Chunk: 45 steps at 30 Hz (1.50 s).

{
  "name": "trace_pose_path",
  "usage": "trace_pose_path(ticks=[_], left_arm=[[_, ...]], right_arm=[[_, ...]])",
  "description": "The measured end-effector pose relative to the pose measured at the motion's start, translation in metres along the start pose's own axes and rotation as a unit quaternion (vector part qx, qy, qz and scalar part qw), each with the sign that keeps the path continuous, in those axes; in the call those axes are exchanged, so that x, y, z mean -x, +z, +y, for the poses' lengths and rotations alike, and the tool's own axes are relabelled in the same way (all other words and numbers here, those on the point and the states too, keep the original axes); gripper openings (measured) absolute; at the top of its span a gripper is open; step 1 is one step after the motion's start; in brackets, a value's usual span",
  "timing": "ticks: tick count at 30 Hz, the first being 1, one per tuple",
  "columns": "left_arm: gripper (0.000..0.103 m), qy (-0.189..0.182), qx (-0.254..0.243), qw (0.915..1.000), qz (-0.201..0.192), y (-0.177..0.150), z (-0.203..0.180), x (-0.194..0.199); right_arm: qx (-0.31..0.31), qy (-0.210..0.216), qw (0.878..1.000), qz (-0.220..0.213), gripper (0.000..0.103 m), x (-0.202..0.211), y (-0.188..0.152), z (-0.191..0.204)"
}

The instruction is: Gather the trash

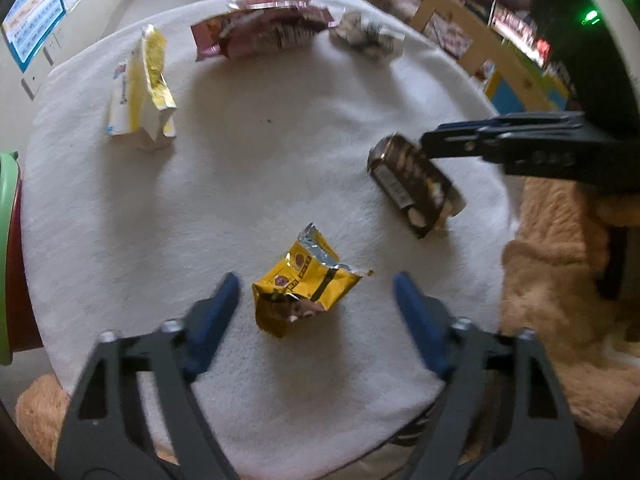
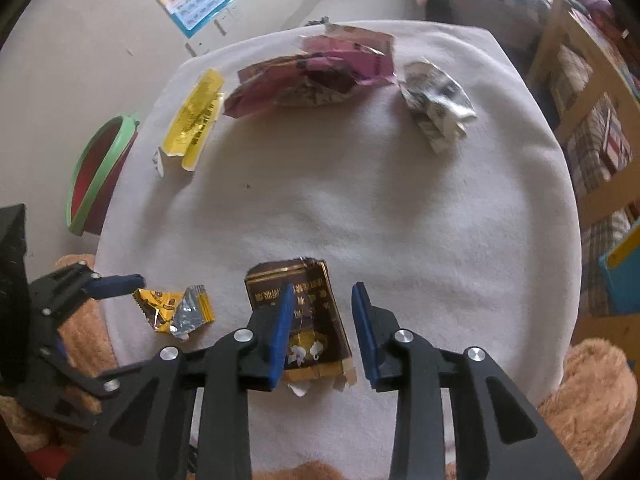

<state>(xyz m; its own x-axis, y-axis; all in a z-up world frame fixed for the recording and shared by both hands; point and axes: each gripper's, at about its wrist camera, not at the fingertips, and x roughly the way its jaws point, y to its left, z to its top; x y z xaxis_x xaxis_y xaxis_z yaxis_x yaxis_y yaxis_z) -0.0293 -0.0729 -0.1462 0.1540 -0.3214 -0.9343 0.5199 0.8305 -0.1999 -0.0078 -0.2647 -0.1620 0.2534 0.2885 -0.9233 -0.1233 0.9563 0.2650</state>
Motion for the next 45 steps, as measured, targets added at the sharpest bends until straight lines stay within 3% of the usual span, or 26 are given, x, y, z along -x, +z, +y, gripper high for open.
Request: trace_pose_path(ticks=[1, 4, 10, 12, 17, 27, 36, 38, 39, 45], left_arm=[[0.049, 0.001, 0.003, 1.0, 0.006, 0.0, 0.002, -0.003], [0.042, -0.006, 0.028, 0.9996, 0.003, -0.001, 0.013, -0.002], [0.042, 0.013, 0.097, 0.995, -0.023, -0.004, 0.044, 0.01], [0.042, 0.014, 0.115, 0.9929, -0.027, -0.006, 0.051, 0.013], [0.042, 0.012, 0.153, 0.9877, -0.027, -0.01, 0.063, 0.011], [0.071, 0.016, 0.187, 0.9812, -0.046, -0.015, 0.075, 0.012], [0.071, 0.018, 0.199, 0.9798, -0.013, -0.015, 0.077, 0.006], [0.059, 0.013, 0.196, 0.9803, -0.017, -0.015, 0.077, 0.008], [0.045, 0.01, 0.197, 0.9802, -0.02, -0.015, 0.078, 0.009], [0.04, 0.026, 0.197, 0.9784, -0.056, -0.015, 0.081, 0.028]], right_arm=[[-0.001, 0.001, 1.0, 0.0, 0.035, 0.001, -0.001, 0.0], [-0.001, 0.005, 1.0, 0.0, 0.045, 0.004, -0.007, 0.001], [0.018, 0.005, 1.0, 0.017, 0.048, -0.008, -0.008, 0.015], [0.028, -0.008, 0.999, 0.021, 0.053, -0.013, -0.009, 0.02], [0.028, -0.021, 0.999, 0.024, 0.053, -0.018, -0.011, 0.019], [0.027, -0.017, 0.999, 0.026, 0.054, -0.022, -0.012, 0.018], [0.025, -0.015, 0.999, 0.024, 0.054, -0.021, -0.011, 0.017], [0.027, -0.013, 0.999, 0.015, 0.053, -0.016, -0.011, 0.018], [0.028, -0.013, 0.999, 0.012, 0.053, -0.014, -0.011, 0.018], [0.034, -0.005, 0.999, -0.007, 0.053, -0.002, -0.007, 0.023]])
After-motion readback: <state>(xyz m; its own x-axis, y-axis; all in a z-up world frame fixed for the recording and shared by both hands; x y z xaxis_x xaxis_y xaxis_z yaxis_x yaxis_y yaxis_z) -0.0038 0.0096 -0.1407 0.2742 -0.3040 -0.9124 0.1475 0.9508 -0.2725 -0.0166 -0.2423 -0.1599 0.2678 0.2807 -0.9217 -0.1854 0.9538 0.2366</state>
